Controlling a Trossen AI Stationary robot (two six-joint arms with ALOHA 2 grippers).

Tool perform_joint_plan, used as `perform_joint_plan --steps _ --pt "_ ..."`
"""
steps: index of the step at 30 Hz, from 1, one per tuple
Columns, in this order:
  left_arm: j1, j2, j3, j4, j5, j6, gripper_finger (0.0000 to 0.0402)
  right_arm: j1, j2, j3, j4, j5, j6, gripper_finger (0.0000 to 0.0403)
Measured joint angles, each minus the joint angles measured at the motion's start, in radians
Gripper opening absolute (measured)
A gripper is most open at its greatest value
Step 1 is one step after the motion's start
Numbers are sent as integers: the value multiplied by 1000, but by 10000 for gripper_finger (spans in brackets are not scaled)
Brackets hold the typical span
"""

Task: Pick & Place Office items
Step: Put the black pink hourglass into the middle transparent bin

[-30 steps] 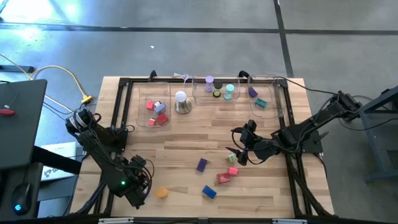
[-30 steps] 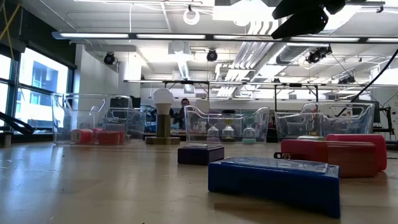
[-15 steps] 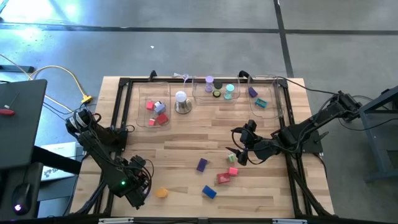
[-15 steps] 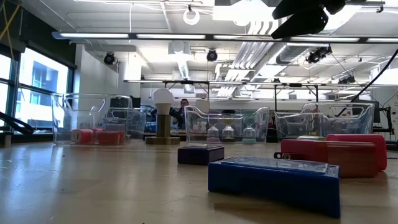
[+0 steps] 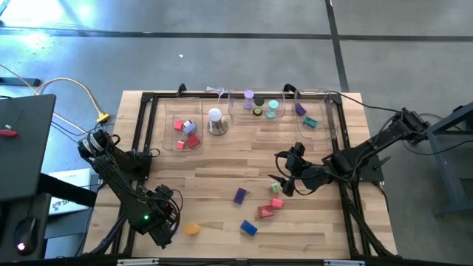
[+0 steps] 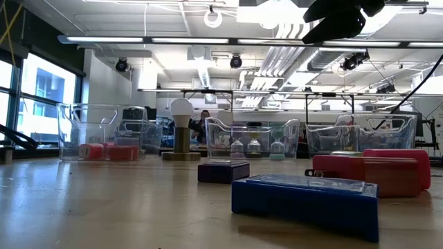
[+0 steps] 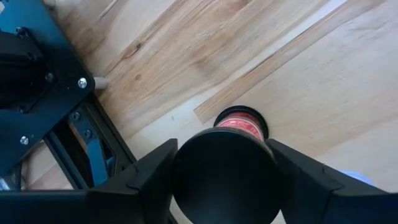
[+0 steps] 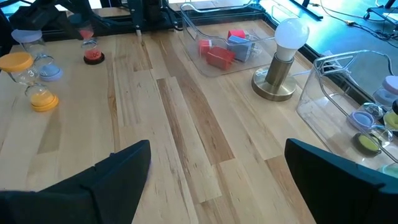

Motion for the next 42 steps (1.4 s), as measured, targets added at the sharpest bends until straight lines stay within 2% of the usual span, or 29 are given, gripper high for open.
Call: perform_joint_plan --steps 2,15,19,21,26,33,38,42 --pt "0 -1 2 0 -3 0 201 0 0 0 0 0 0 360" --pt "14 -8 1 -6 -16 -15 200 0 0 0 1 5 0 360" --pt "25 -35 1 -6 -65 -9 200 0 0 0 25 -13 1 360" --pt "30 -51 1 -5 -105 3 200 0 0 0 42 -66 -5 360" --pt "24 -102 1 -7 -284 -4 200 1 17 1 74 -105 -6 360" --pt "23 -182 3 38 -606 44 200 2 99 1 163 -103 -65 360" --pt "23 -226 4 205 -834 245 200 1 172 1 468 -107 -162 360" --pt "20 -249 4 377 -973 457 200 1 222 1 716 -217 -186 360"
